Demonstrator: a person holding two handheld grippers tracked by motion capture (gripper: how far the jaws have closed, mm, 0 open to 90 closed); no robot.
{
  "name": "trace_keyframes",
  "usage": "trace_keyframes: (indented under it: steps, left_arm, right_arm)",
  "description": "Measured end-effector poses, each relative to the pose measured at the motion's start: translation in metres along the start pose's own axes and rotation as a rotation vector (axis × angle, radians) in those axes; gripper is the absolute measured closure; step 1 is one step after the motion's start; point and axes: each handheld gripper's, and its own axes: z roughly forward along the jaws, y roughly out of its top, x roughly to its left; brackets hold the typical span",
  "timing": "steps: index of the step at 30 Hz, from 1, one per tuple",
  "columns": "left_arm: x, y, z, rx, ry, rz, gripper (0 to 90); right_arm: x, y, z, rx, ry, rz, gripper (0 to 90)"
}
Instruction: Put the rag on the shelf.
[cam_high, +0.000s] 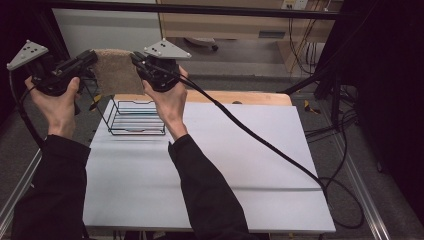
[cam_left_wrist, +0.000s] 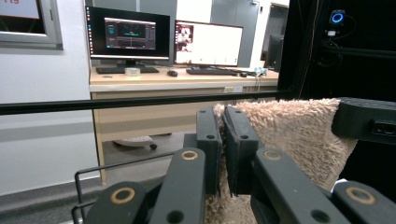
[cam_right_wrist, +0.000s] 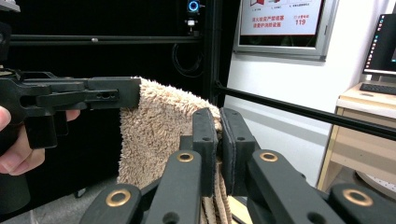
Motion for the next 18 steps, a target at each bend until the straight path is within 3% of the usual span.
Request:
trace_keyframes:
  steps: [18]
  left_arm:
    - [0.018, 0.021, 0.015, -0.014, 0.030, 0.011, 84.7]
  right_arm:
    - [-0.009, 0.022, 0.028, -0.011, -0.008, -0.001, 85.5]
